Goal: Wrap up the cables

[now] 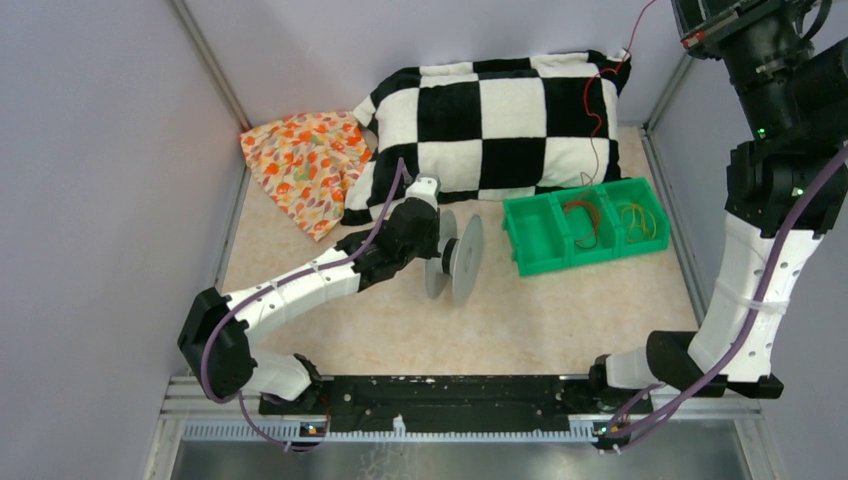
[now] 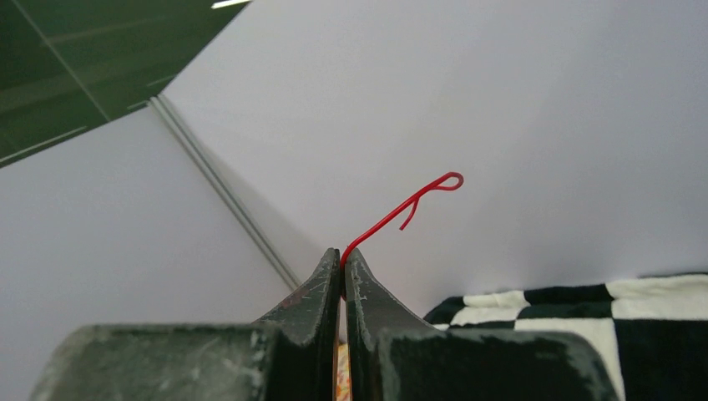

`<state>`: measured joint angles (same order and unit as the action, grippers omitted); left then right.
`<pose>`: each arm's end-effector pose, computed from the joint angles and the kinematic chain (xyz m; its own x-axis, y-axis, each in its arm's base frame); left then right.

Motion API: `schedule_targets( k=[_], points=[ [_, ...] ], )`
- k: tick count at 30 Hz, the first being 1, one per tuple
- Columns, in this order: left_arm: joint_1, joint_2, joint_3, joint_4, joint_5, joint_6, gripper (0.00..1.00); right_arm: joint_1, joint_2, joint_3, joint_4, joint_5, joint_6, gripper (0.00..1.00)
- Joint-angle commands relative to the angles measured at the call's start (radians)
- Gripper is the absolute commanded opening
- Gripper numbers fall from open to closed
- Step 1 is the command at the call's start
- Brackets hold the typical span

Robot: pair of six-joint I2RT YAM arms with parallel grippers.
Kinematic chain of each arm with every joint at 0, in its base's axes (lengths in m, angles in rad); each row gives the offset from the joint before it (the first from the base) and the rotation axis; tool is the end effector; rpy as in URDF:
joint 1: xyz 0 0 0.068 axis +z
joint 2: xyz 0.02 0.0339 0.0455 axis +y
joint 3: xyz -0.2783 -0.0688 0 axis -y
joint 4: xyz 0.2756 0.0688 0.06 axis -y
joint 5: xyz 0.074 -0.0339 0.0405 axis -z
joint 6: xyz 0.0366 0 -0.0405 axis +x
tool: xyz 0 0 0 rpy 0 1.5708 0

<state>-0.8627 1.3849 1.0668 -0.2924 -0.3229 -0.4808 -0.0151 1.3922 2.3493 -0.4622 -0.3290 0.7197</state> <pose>0.2288 -0.2493 0.2955 -0.5855 0.0095 -0.8106 0.3163 0.9233 -0.2177 0.1760 0.0092 0.6988 0.1791 0.6212 -0.7629 -0.5161 0.7195 0.4647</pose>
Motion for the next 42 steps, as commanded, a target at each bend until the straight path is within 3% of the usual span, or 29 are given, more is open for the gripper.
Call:
schedule_targets(
  k=[1,8,18,22,25,29,32,34,37,42],
  points=[
    [0.002,0.008,-0.015,-0.006,0.007,-0.024,0.00,0.007,-0.001,0.007,0.102,-0.061,0.063,0.00],
    [0.005,-0.004,-0.029,0.034,0.044,-0.060,0.00,0.007,0.046,0.128,0.166,-0.064,0.132,0.00],
    [0.018,-0.011,-0.036,0.019,0.044,-0.076,0.00,0.009,0.059,-0.004,0.203,-0.064,0.119,0.00],
    [0.043,-0.005,-0.006,0.033,0.050,-0.068,0.00,0.049,0.092,-0.128,0.087,-0.118,0.021,0.00],
    [0.047,0.006,0.029,0.038,0.038,-0.043,0.00,0.108,0.054,-0.315,0.035,-0.142,-0.073,0.00],
    [0.047,0.021,0.053,0.057,0.041,-0.017,0.00,0.159,-0.062,-0.657,0.111,-0.186,-0.107,0.00],
    [0.048,0.023,0.049,0.131,0.157,0.046,0.00,0.176,-0.125,-0.825,0.124,-0.285,-0.139,0.00],
    [0.048,0.025,0.040,0.171,0.190,0.063,0.00,0.204,-0.139,-0.898,0.084,-0.353,-0.179,0.00],
    [0.048,0.058,0.048,0.188,0.175,0.081,0.00,0.299,-0.156,-0.978,0.004,-0.320,-0.242,0.00],
    [0.048,0.084,0.044,0.247,0.178,0.150,0.00,0.373,-0.193,-1.090,0.025,-0.313,-0.225,0.00]
  ],
)
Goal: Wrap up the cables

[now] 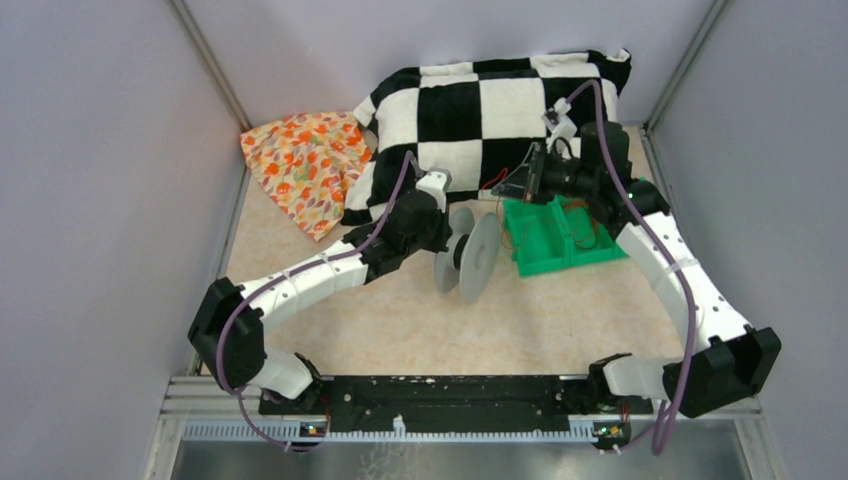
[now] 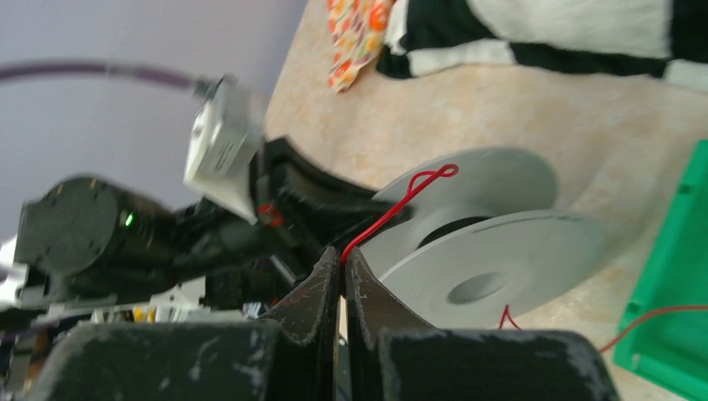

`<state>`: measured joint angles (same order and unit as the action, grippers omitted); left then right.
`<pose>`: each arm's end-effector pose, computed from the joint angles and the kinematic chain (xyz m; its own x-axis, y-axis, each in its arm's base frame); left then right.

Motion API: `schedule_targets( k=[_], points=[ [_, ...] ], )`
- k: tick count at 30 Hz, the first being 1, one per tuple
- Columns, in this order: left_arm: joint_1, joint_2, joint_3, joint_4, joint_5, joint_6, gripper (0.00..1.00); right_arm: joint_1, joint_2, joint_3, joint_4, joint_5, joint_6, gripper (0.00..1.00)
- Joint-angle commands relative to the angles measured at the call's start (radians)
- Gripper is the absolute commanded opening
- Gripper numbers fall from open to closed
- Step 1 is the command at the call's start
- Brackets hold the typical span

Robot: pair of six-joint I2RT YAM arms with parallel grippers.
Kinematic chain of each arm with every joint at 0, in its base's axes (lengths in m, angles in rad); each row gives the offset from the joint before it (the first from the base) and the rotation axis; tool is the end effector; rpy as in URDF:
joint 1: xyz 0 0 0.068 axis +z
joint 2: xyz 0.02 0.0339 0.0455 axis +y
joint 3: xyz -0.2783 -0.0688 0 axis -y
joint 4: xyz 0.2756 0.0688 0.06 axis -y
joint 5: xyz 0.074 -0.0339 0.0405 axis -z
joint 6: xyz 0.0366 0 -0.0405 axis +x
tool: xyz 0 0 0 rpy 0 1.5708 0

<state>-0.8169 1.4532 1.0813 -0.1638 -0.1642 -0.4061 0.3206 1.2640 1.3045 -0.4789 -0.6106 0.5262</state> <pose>0.2512 -0.2588 0.2894 -0.5671 0.0346 -0.8229 0.4343 0.8615 -0.2630 0.2810 0.1154 0.4058 -0.7255 0.1927 -0.6607 -0.4470 0.5981 0.6652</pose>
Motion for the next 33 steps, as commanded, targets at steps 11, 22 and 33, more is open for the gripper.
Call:
schedule_targets(
  k=[11,22,33],
  points=[
    [0.011,-0.093,-0.126,0.286,0.277,0.394,0.00,0.051,-0.035,-0.094,-0.038,-0.127,-0.144,0.00],
    [0.014,-0.106,-0.196,0.340,0.302,0.455,0.00,0.100,0.007,-0.162,0.028,-0.195,-0.111,0.00],
    [0.014,-0.102,-0.228,0.349,0.267,0.417,0.00,0.107,0.037,-0.178,0.038,-0.139,-0.100,0.00]
  ],
)
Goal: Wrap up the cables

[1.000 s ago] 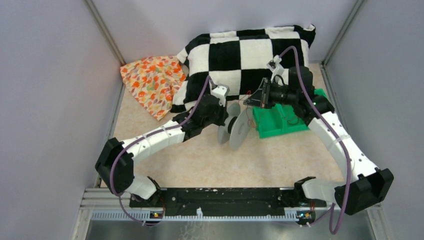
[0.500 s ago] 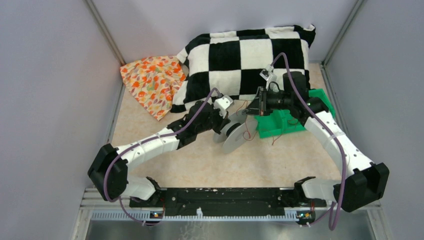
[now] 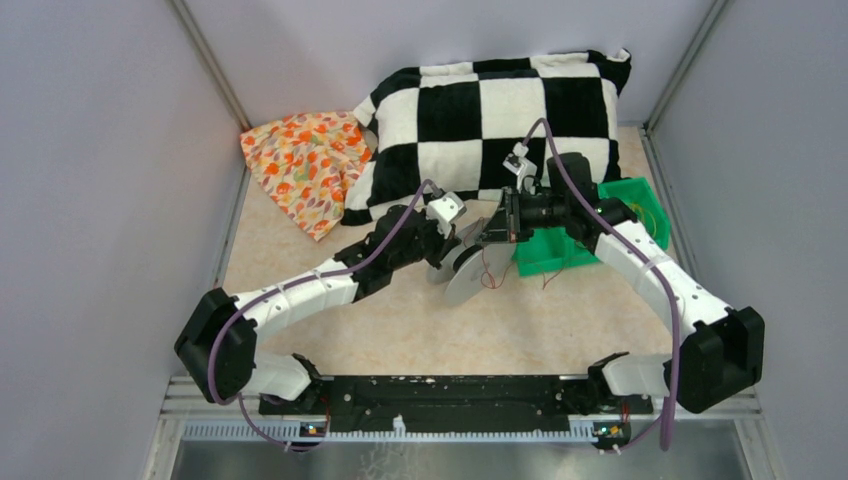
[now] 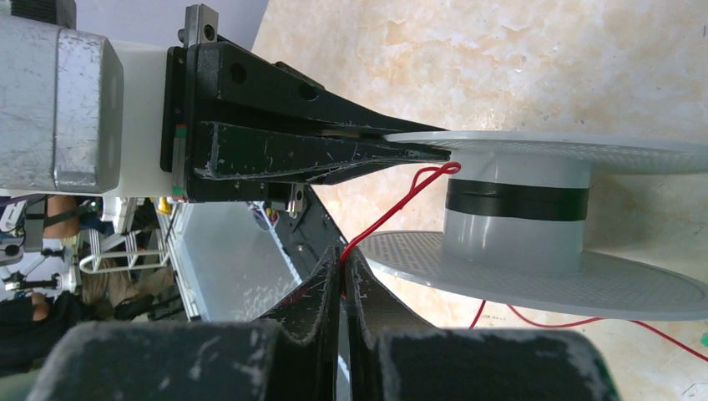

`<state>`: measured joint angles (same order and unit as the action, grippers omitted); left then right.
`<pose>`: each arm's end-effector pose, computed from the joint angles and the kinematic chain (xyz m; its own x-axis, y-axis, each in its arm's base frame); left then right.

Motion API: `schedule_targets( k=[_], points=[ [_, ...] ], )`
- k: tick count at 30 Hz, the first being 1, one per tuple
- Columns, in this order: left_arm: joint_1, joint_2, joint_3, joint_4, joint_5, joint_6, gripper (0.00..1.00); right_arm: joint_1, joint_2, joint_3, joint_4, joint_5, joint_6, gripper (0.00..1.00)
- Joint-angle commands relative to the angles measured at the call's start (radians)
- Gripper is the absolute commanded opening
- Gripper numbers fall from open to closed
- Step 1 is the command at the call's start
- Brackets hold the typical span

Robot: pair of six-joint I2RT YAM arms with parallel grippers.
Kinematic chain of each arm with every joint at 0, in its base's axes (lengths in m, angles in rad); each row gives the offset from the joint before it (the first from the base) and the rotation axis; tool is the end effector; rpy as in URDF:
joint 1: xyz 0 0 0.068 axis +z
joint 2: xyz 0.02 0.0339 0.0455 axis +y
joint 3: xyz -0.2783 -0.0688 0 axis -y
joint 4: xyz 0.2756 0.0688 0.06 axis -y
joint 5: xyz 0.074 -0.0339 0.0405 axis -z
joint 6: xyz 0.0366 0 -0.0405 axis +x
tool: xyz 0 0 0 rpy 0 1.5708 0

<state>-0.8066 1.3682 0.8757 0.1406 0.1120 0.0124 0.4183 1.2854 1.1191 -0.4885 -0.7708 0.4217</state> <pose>0.2315 -0.2474 0.2706 -0.2287 0.2564 -0.9391 0.7929 0.6087 -0.0269 0.2664 0.1463 0.3330 -0.8337 -0.0493 -0.5500 -0.4988 0.4945 0.7118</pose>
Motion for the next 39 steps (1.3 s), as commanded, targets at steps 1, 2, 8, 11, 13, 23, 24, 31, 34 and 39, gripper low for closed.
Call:
schedule_targets(
  k=[1,2,8,11,13,23,24,31,34,39],
  points=[
    [0.004,-0.019,-0.023,0.040,-0.002,0.003,0.00,0.010,0.021,0.008,0.049,0.023,0.004,0.00],
    [0.004,-0.021,-0.024,0.031,0.007,0.006,0.00,0.010,0.027,0.008,0.050,0.025,0.004,0.00],
    [0.004,-0.013,-0.010,-0.019,0.012,0.024,0.00,0.011,0.051,0.003,0.062,0.024,0.006,0.00],
    [0.004,-0.013,-0.013,-0.013,0.007,0.010,0.00,0.015,0.061,0.005,0.076,0.022,0.012,0.00],
    [0.004,-0.001,-0.010,-0.020,-0.024,-0.008,0.00,0.019,0.067,0.004,0.091,0.019,0.019,0.00],
    [0.018,0.060,0.067,-0.130,-0.010,-0.091,0.16,0.048,0.091,-0.001,0.121,0.032,0.036,0.00],
    [0.026,0.075,0.086,-0.171,0.012,-0.098,0.18,0.048,0.090,-0.004,0.123,0.034,0.036,0.00],
    [0.042,0.117,0.125,-0.237,0.066,-0.109,0.28,0.047,0.102,0.000,0.130,0.040,0.037,0.00],
    [0.048,0.096,0.106,-0.212,0.065,-0.122,0.34,0.047,0.107,-0.005,0.132,0.036,0.035,0.00],
    [0.059,0.060,0.085,-0.191,0.063,-0.142,0.39,0.048,0.106,-0.017,0.135,0.023,0.033,0.00]
  ],
)
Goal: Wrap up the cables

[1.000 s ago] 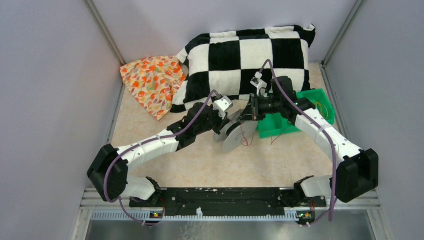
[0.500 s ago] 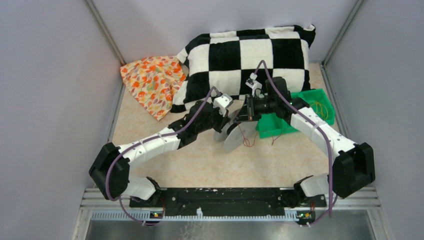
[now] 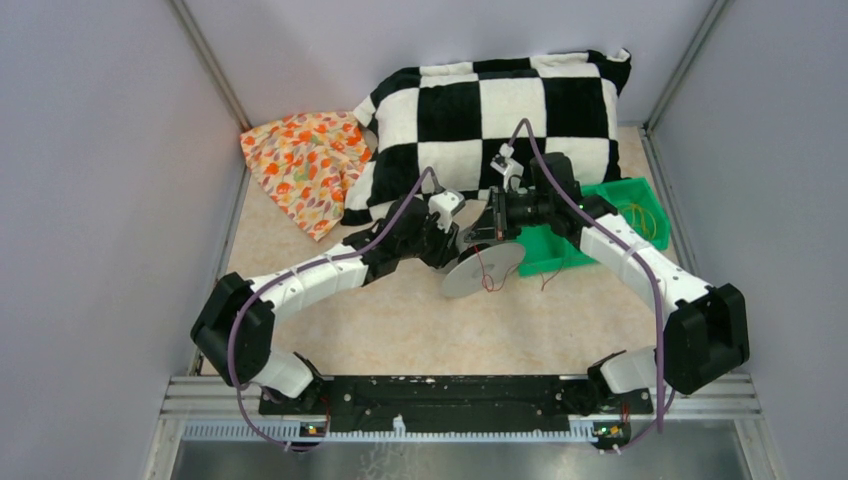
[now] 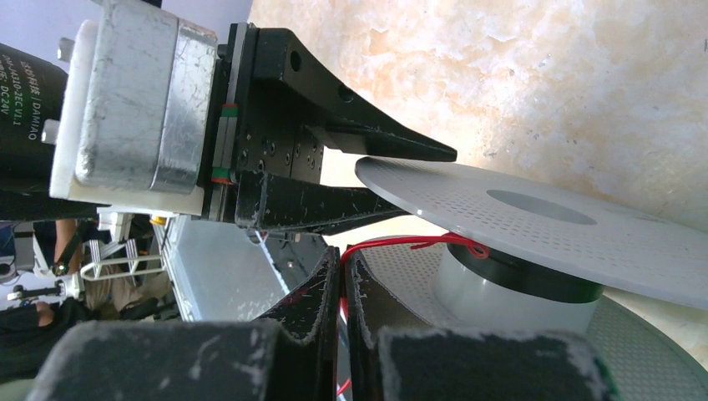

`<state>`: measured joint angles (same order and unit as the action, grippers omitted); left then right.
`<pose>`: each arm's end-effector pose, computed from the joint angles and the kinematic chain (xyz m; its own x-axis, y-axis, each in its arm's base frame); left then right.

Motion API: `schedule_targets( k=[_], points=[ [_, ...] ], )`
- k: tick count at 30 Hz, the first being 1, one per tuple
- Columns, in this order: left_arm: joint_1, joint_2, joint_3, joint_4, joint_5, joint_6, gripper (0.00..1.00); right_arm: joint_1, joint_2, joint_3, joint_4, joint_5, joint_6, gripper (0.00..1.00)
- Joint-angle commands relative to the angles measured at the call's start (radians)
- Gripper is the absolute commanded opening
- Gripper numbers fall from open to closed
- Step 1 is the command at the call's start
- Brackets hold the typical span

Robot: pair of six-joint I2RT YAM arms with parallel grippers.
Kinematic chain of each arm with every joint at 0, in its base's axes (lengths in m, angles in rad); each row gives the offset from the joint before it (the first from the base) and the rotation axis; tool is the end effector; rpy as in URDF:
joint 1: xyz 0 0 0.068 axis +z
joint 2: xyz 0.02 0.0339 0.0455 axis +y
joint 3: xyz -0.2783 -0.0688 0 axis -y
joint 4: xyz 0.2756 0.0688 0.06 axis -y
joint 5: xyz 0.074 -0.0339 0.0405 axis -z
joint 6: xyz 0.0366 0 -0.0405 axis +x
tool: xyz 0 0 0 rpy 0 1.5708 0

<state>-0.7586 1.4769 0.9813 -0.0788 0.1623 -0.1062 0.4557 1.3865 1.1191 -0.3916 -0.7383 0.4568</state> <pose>0.2553 -0.2501 0.2525 -0.4745 0.3056 -0.8255 0.7311 0.6591 -0.1763 0.2860 0.1676 0.3102 -0.8478 -0.0522 -0.5278 -0.4784 0.5047 0.7186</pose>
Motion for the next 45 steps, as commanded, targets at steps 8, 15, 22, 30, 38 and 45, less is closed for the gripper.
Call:
schedule_targets(
  k=[8,15,22,30,38,45],
  points=[
    [0.024,-0.090,-0.039,0.051,0.031,-0.042,0.40,0.010,-0.011,-0.044,0.058,-0.057,0.007,0.00],
    [0.025,-0.093,-0.044,0.060,0.077,-0.036,0.47,0.011,-0.046,-0.050,0.048,-0.089,-0.002,0.00],
    [0.027,-0.099,-0.054,0.071,0.133,-0.034,0.67,0.010,-0.032,-0.051,0.029,-0.084,-0.014,0.00],
    [0.028,-0.114,-0.056,0.059,0.179,-0.019,0.74,0.011,-0.042,-0.060,0.103,-0.168,0.012,0.00],
    [0.054,-0.151,-0.099,0.119,0.209,-0.035,0.76,0.009,-0.038,-0.102,0.181,-0.204,0.057,0.00],
    [0.057,-0.127,-0.100,0.152,0.221,-0.054,0.73,0.010,-0.046,-0.120,0.215,-0.207,0.085,0.00]
  ],
)
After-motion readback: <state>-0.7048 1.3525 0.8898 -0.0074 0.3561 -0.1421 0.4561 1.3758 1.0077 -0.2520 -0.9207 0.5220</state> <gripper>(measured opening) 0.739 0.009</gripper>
